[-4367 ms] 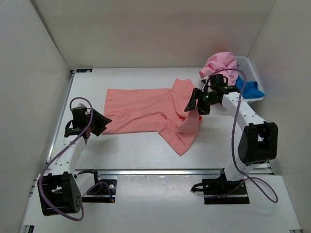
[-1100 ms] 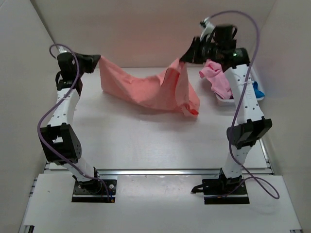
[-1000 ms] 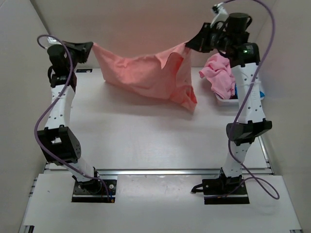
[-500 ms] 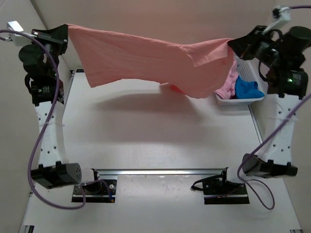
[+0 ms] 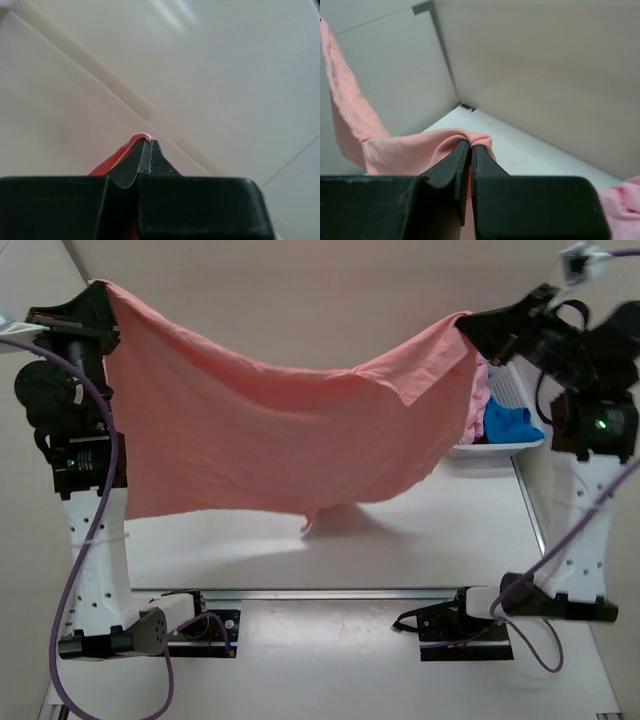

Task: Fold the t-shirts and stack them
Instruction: Flatten out the tshirt

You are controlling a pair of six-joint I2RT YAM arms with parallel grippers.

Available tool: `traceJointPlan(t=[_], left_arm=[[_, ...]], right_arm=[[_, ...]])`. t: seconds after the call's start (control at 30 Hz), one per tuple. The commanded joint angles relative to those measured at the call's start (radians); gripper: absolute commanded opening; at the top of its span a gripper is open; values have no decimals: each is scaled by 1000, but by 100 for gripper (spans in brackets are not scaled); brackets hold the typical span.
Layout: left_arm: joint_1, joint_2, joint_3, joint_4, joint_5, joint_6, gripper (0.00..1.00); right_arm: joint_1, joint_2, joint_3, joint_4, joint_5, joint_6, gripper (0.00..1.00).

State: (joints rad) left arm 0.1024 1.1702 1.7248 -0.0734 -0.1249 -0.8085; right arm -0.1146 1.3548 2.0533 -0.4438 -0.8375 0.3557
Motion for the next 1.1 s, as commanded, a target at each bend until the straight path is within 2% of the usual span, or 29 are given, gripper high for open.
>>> traceJointPlan(t=[0.0, 0.1, 0.2, 0.27, 0.33, 0.37, 0.4, 0.47, 0.53, 0.6, 0.73, 0.8, 0.9, 1.0, 1.07], left_arm=[[-1, 74, -82, -25, 80, -15, 0], [0, 121, -157, 4, 145, -40, 0], [-3, 216, -134, 8, 201, -18, 0], [16, 314, -61, -17, 255, -6, 0], [31, 385, 98, -42, 322, -12, 0], [34, 434, 155, -78, 336, -11, 0], [42, 462, 276, -107, 343, 9, 0], [51, 529, 492, -201, 332, 38, 0], [63, 525, 530, -232, 341, 46, 0], [75, 458, 452, -217, 332, 57, 0], [33, 245, 173, -244, 268, 115, 0], [-6, 111, 11, -240, 228, 167, 0], [26, -68, -413, -188, 203, 94, 0], [33, -177, -695, -183, 151, 92, 0], [40, -210, -802, -203, 139, 124, 0]], right_arm=[[96, 145, -21, -42, 23, -15, 0], [153, 233, -18, -55, 50, -12, 0], [193, 328, 55, -78, 112, -55, 0], [196, 448, 167, -128, 115, -76, 1], [182, 544, 385, -199, 115, -74, 0], [168, 588, 525, -208, 101, -40, 0], [153, 595, 592, -184, 75, 3, 0], [116, 514, 506, -92, 42, 67, 0], [79, 388, 257, 66, 26, 101, 0], [40, 296, 142, 109, 8, 115, 0], [13, 259, 92, -109, 26, -10, 0], [18, 193, -39, -127, 11, -26, 0], [42, 112, -372, -142, -18, -40, 0], [131, 47, -580, -187, 21, -86, 0], [197, -6, -755, -246, 63, -127, 0]])
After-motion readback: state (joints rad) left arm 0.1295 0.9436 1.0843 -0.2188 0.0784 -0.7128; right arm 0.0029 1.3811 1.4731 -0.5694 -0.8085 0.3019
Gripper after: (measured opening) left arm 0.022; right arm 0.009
